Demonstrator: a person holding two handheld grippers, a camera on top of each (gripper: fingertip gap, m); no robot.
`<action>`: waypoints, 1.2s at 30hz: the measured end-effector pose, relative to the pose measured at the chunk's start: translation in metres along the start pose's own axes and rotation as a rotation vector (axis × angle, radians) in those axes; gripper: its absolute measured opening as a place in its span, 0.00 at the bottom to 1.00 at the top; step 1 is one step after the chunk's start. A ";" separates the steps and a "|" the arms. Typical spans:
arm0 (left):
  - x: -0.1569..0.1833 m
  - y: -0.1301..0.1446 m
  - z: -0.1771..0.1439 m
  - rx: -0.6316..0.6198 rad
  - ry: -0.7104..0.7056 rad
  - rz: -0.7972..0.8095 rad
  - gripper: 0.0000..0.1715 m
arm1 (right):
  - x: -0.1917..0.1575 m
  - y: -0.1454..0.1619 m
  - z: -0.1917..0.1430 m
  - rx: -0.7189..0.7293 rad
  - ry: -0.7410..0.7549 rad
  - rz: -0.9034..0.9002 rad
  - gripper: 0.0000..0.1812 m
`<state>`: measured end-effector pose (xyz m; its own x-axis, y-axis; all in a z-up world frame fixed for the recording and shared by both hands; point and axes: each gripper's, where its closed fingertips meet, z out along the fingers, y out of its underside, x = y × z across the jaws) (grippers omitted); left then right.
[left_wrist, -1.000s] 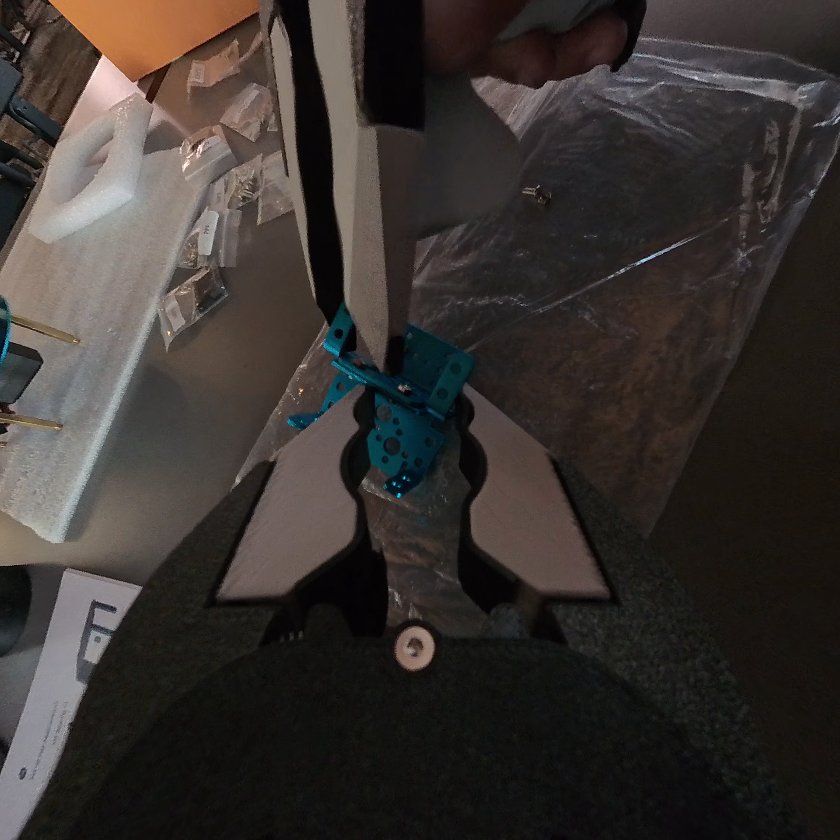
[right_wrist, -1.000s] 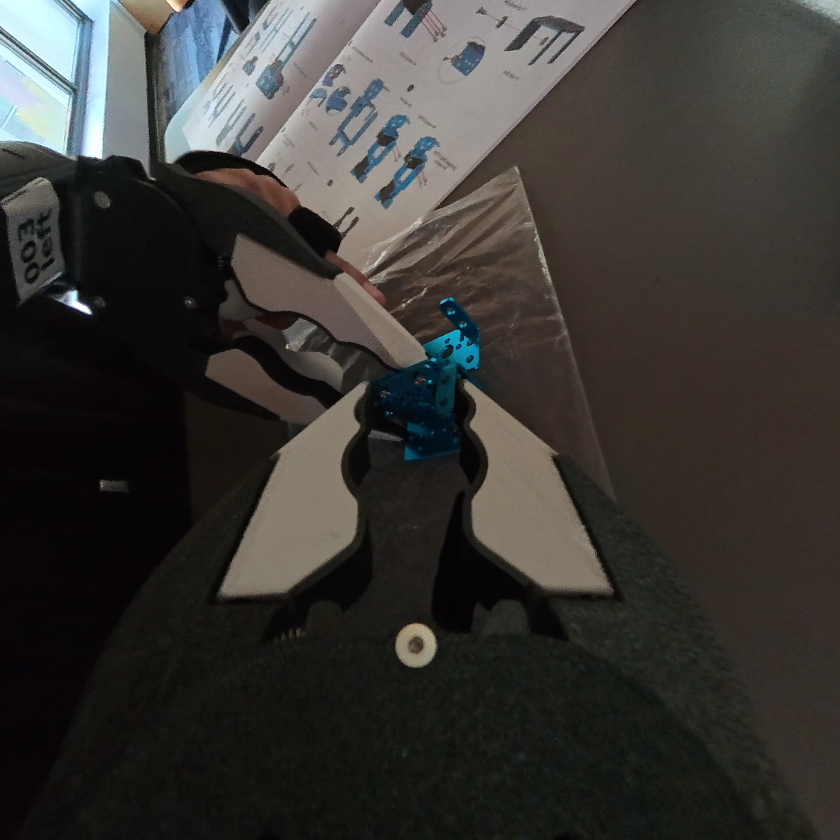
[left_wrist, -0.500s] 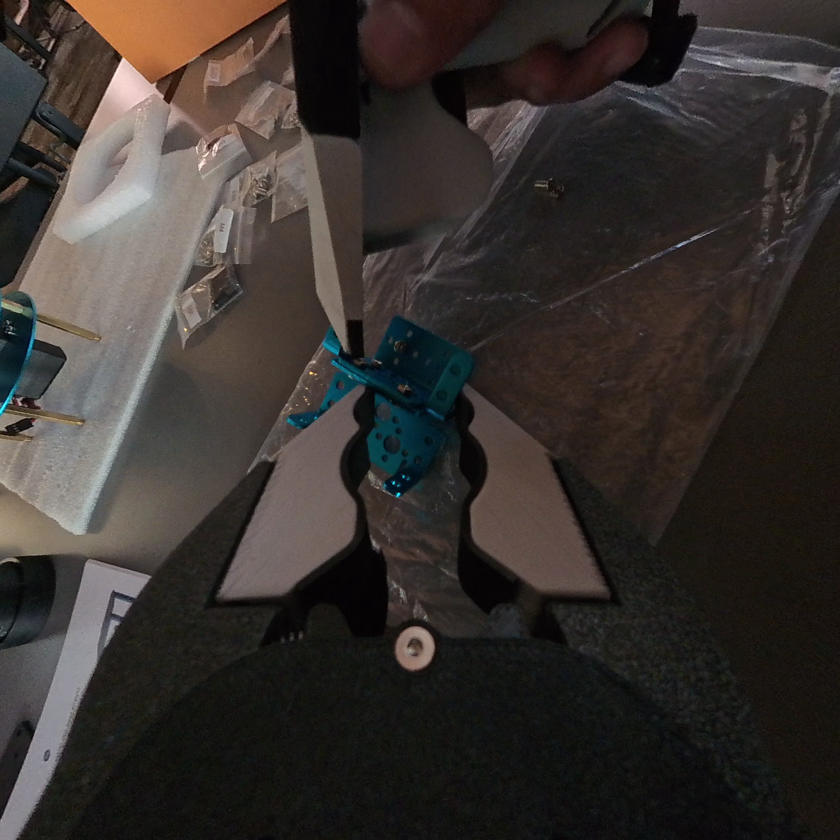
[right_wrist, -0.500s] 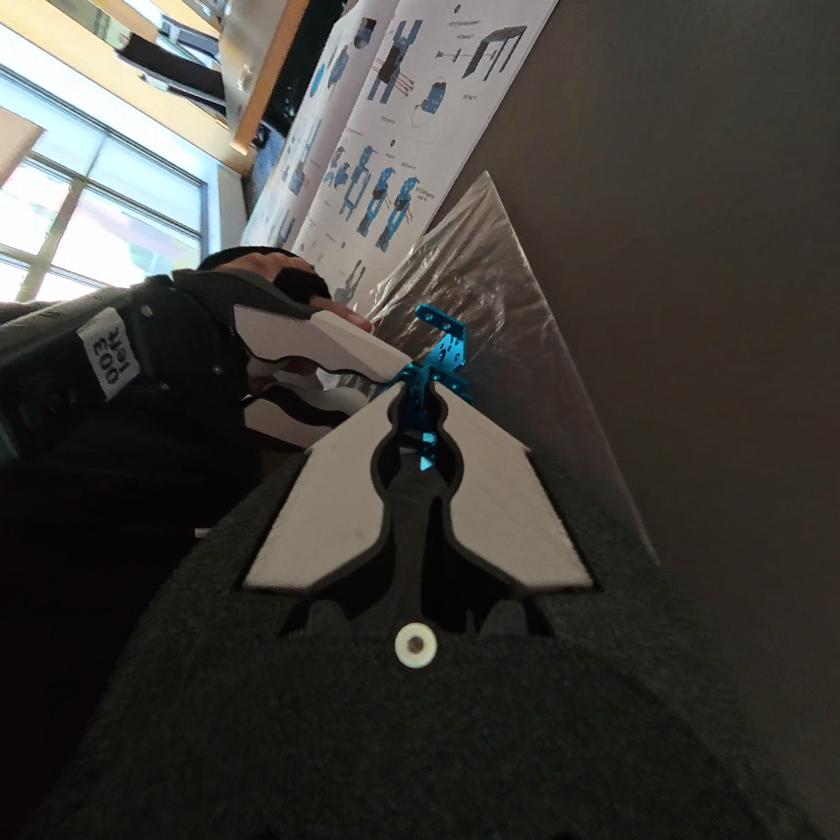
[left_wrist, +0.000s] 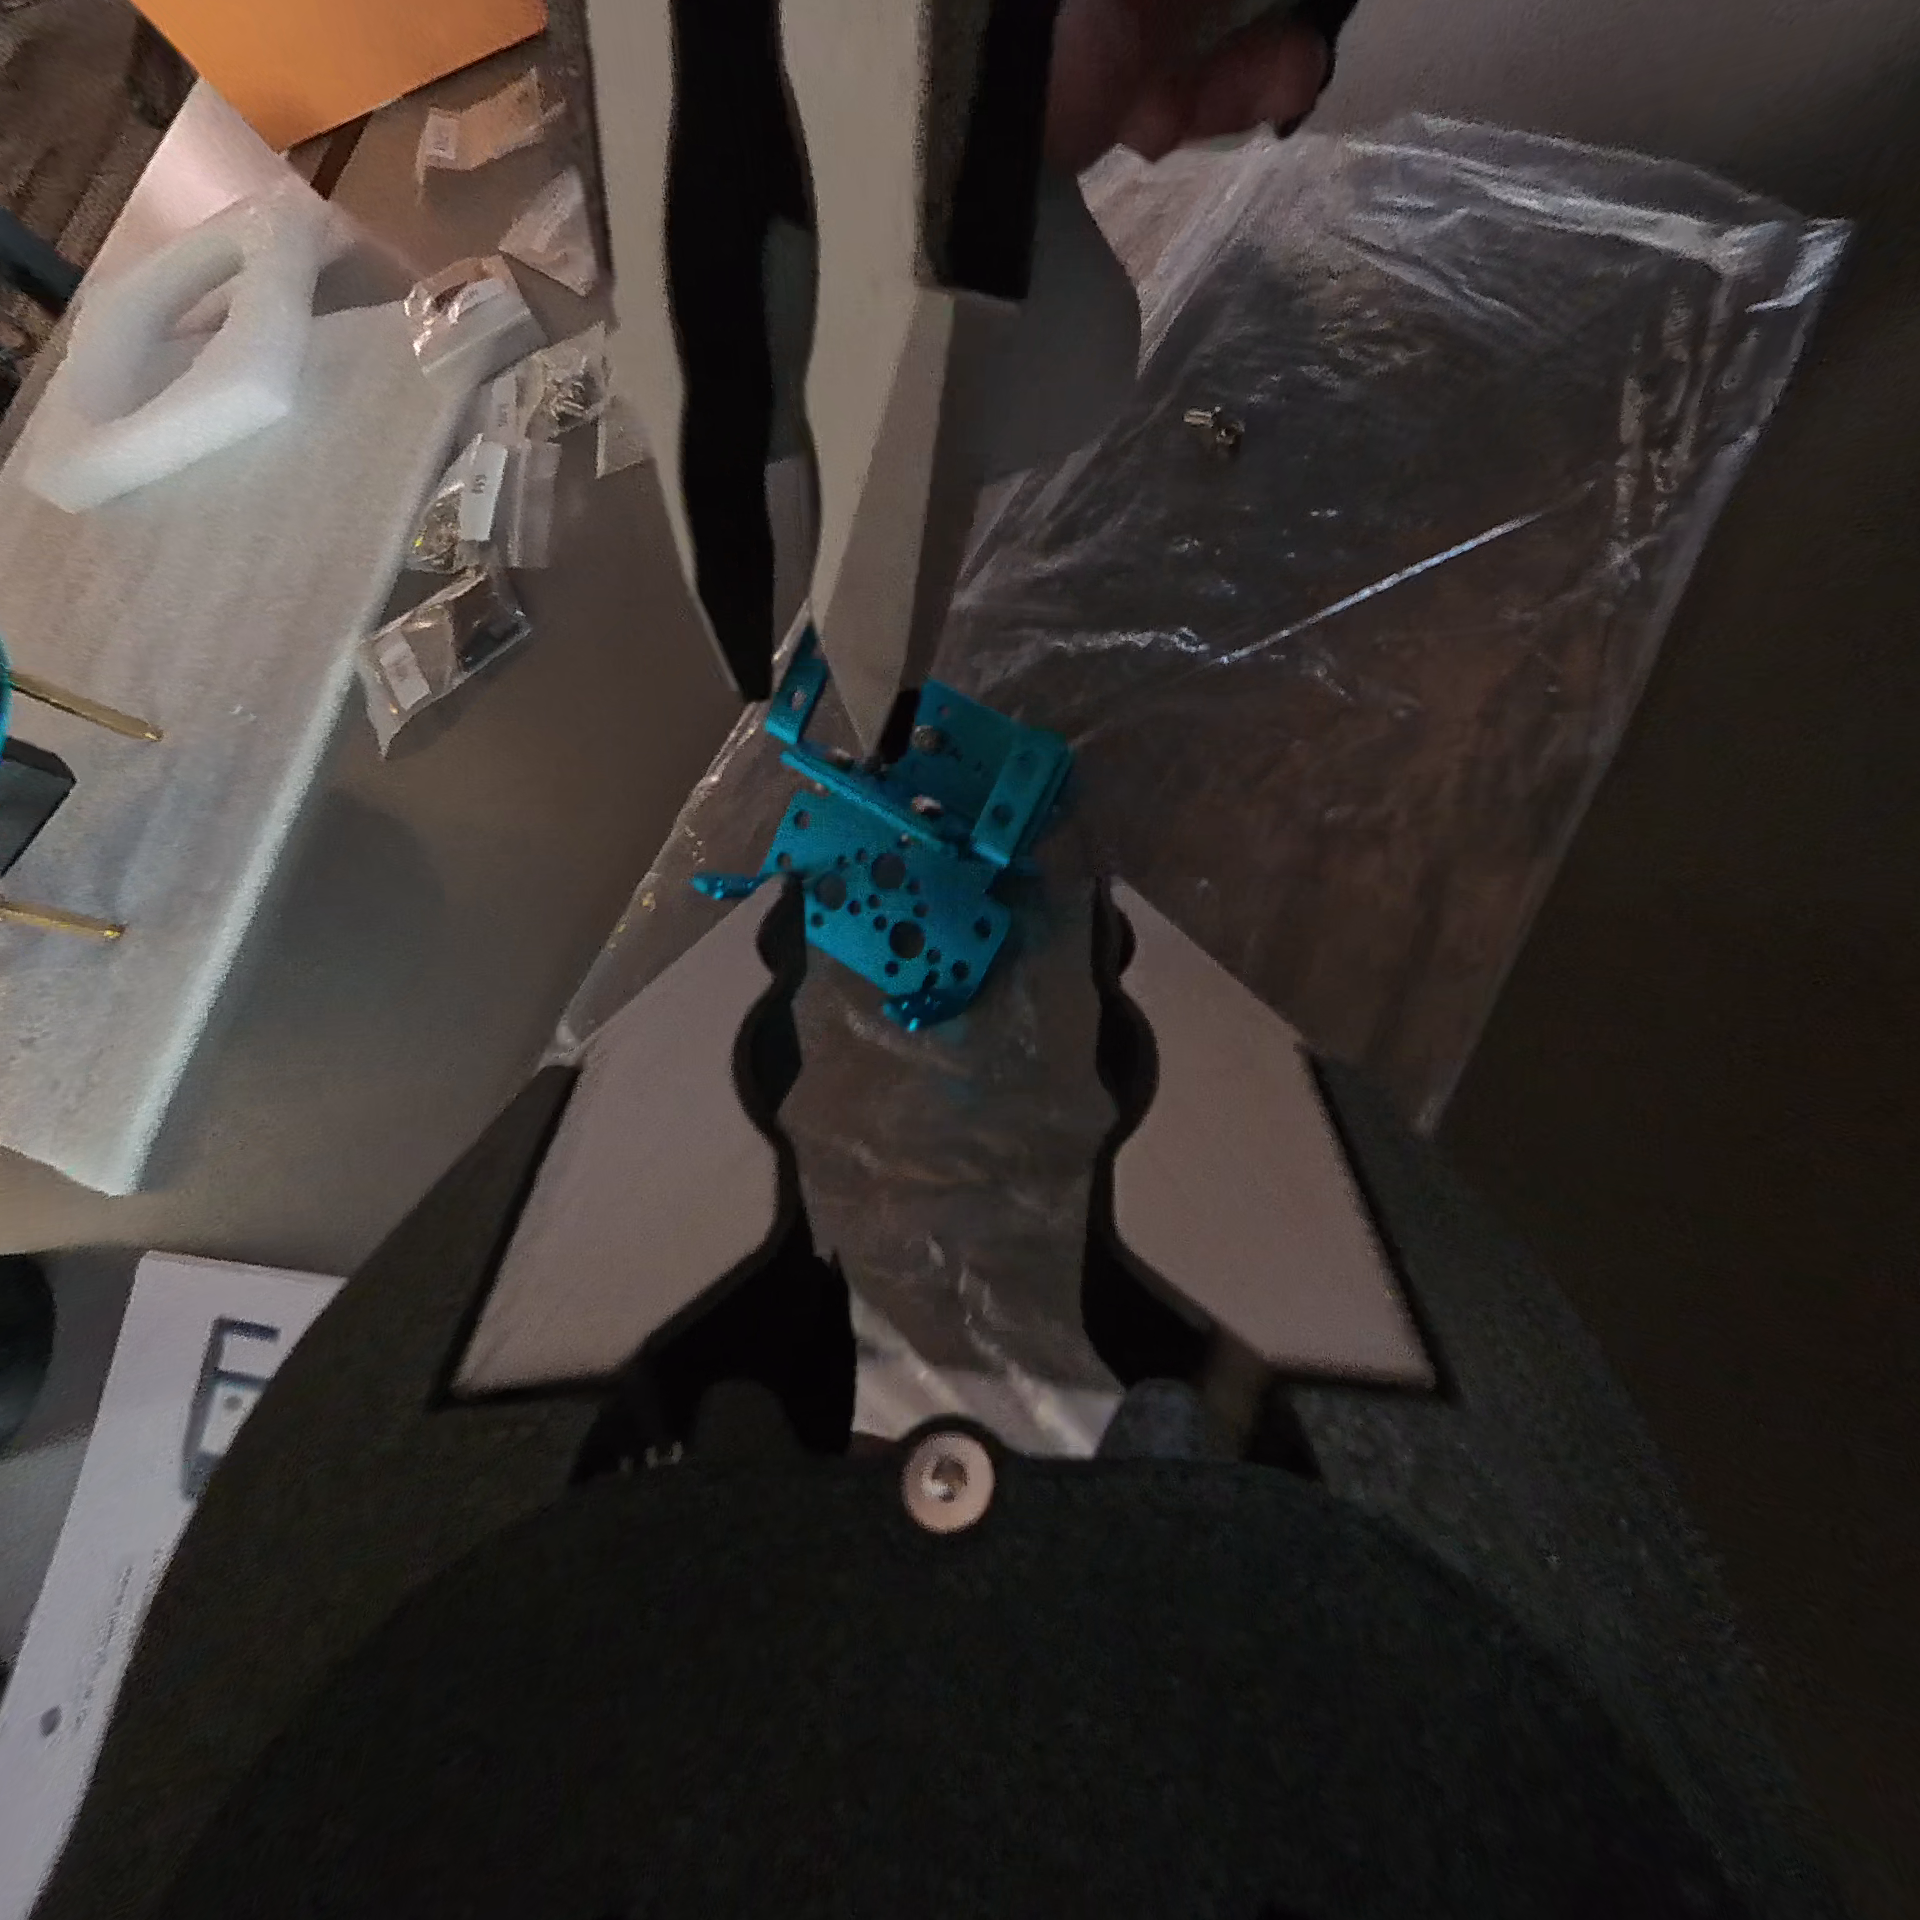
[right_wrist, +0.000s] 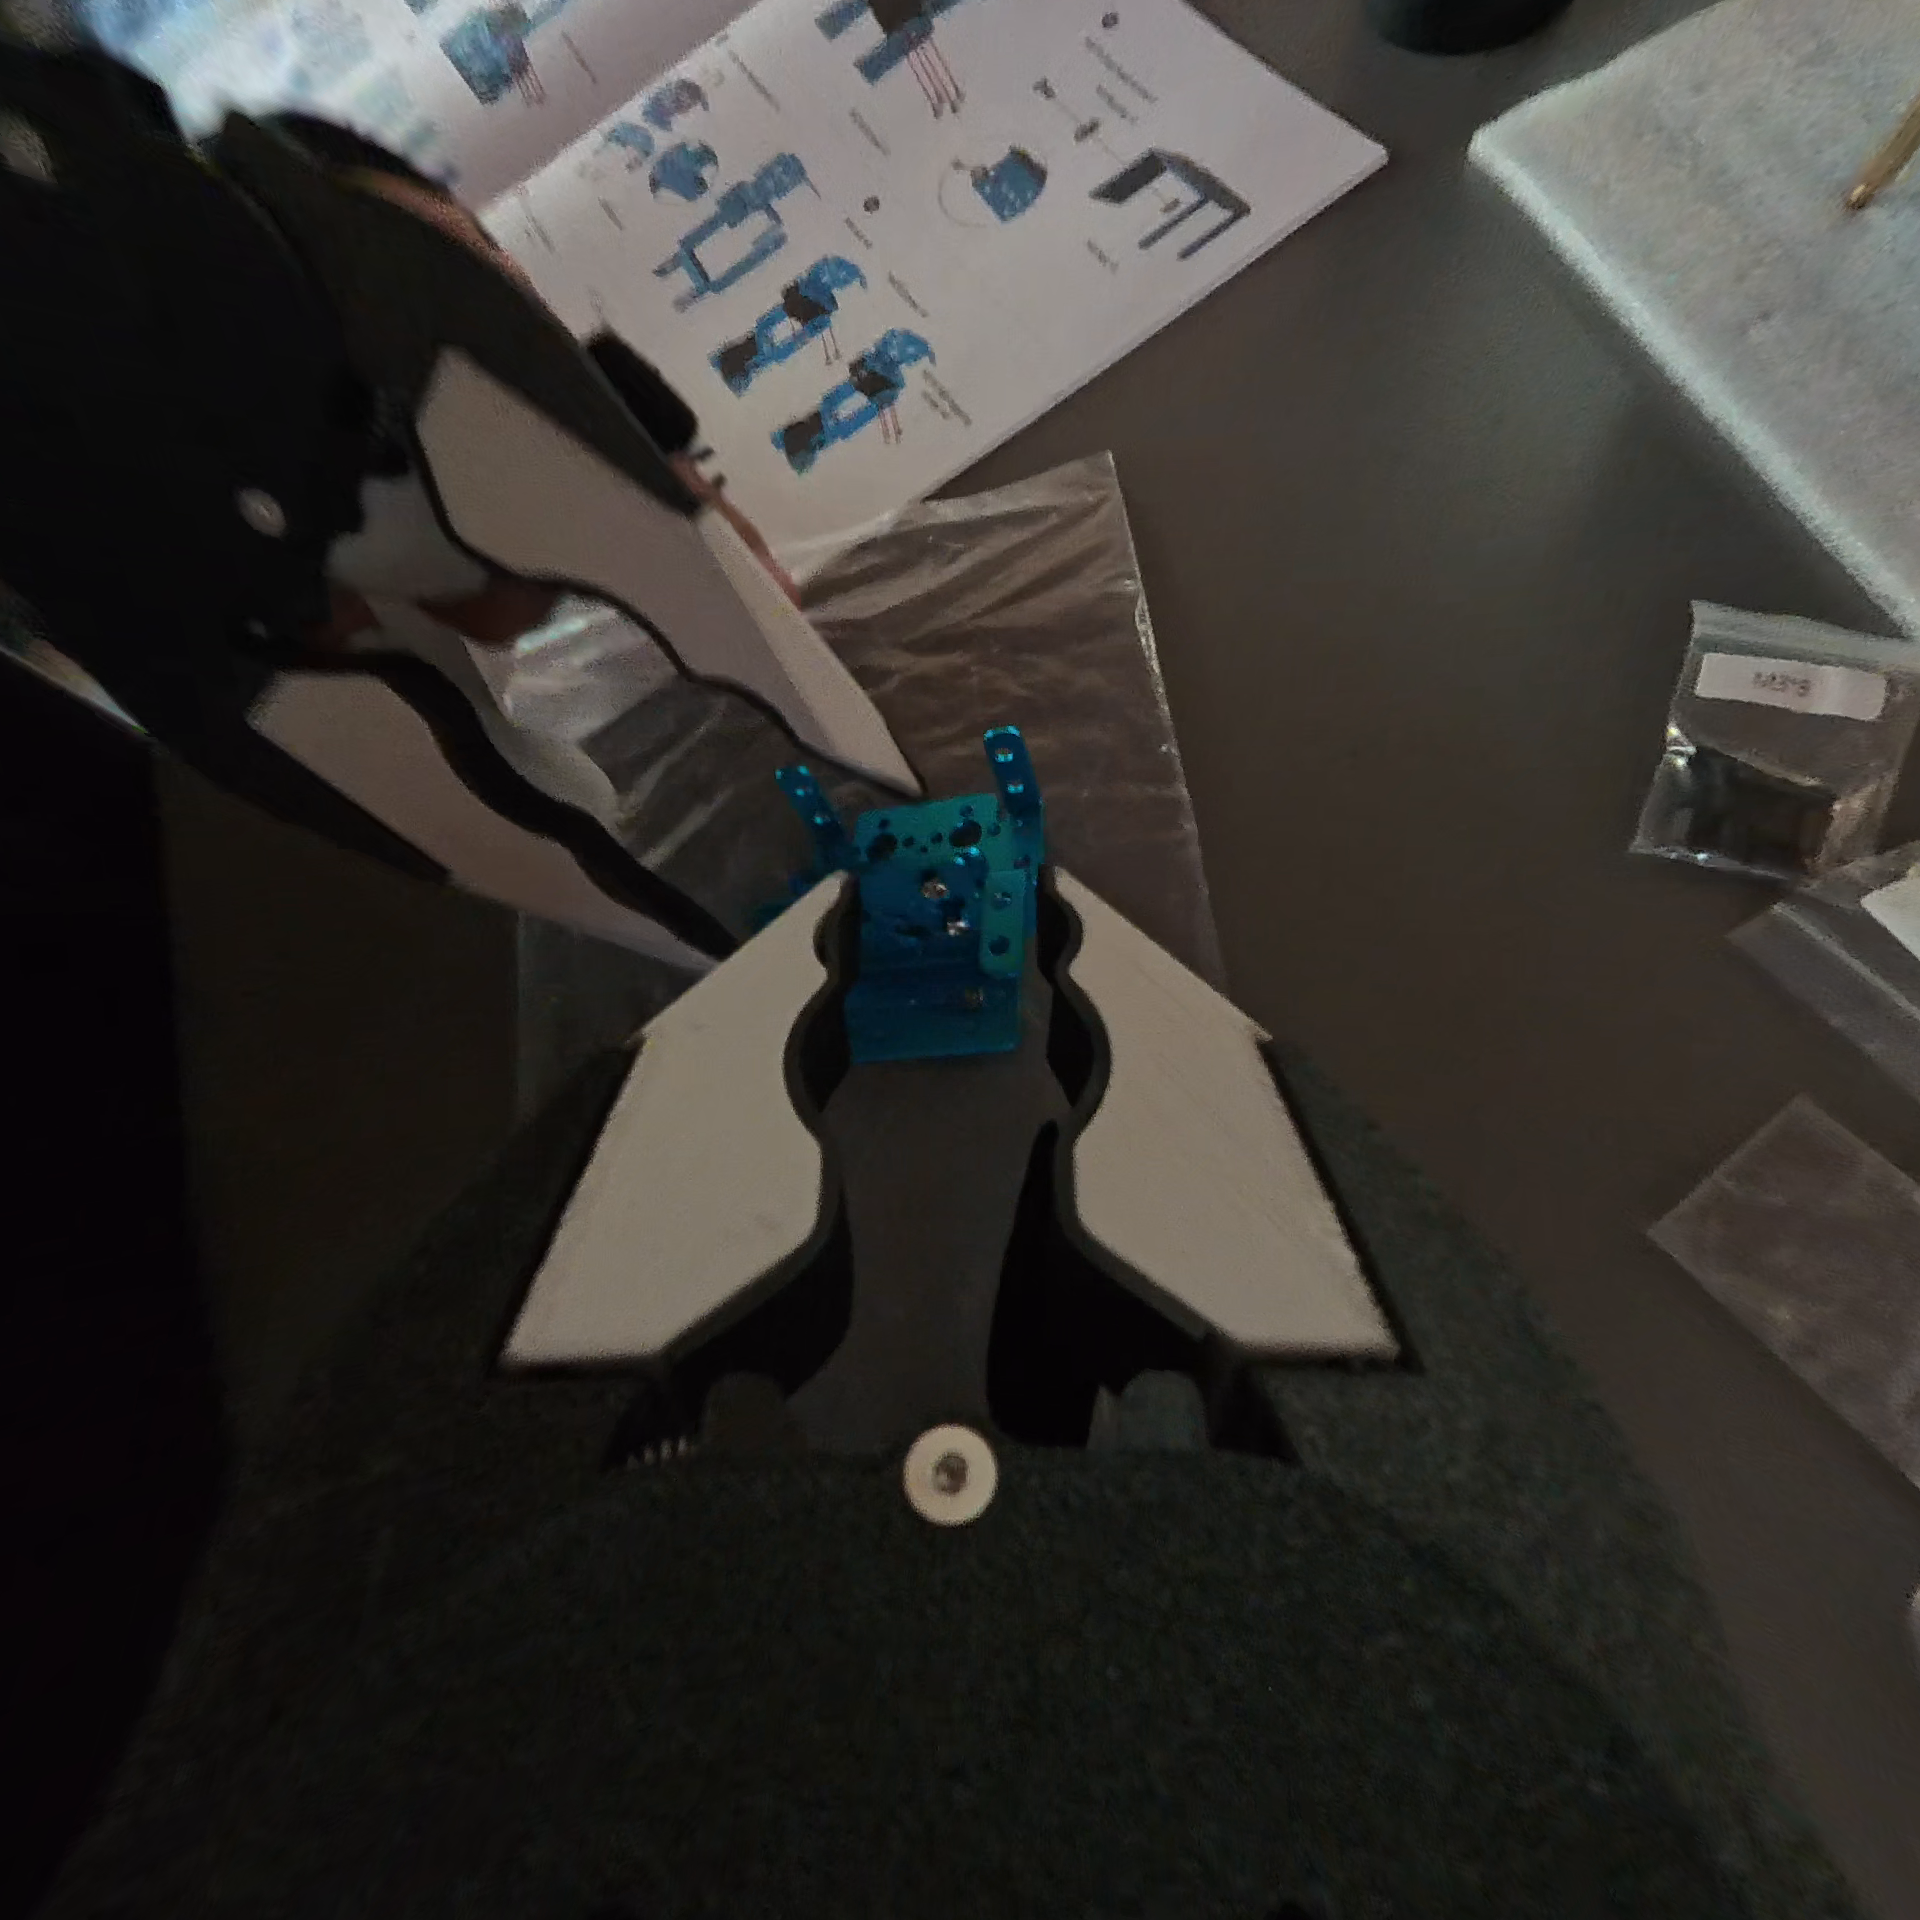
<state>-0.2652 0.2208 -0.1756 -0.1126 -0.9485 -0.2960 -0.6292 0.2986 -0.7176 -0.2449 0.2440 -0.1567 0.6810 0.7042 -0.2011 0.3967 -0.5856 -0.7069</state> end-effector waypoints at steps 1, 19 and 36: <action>-0.002 0.001 -0.006 0.010 0.022 0.002 0.34 | 0.002 0.001 0.000 -0.024 0.028 -0.011 0.17; -0.004 -0.015 0.022 0.057 0.401 0.097 0.39 | 0.004 0.006 0.006 -0.012 0.058 -0.012 0.14; 0.001 -0.017 0.026 0.074 0.418 0.066 0.38 | 0.002 0.007 0.002 0.033 -0.129 0.245 0.10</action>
<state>-0.2350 0.2180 -0.1802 -0.4625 -0.8836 -0.0730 -0.5547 0.3526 -0.7536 -0.2422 0.2417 -0.1633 0.6690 0.5901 -0.4518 0.2085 -0.7326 -0.6480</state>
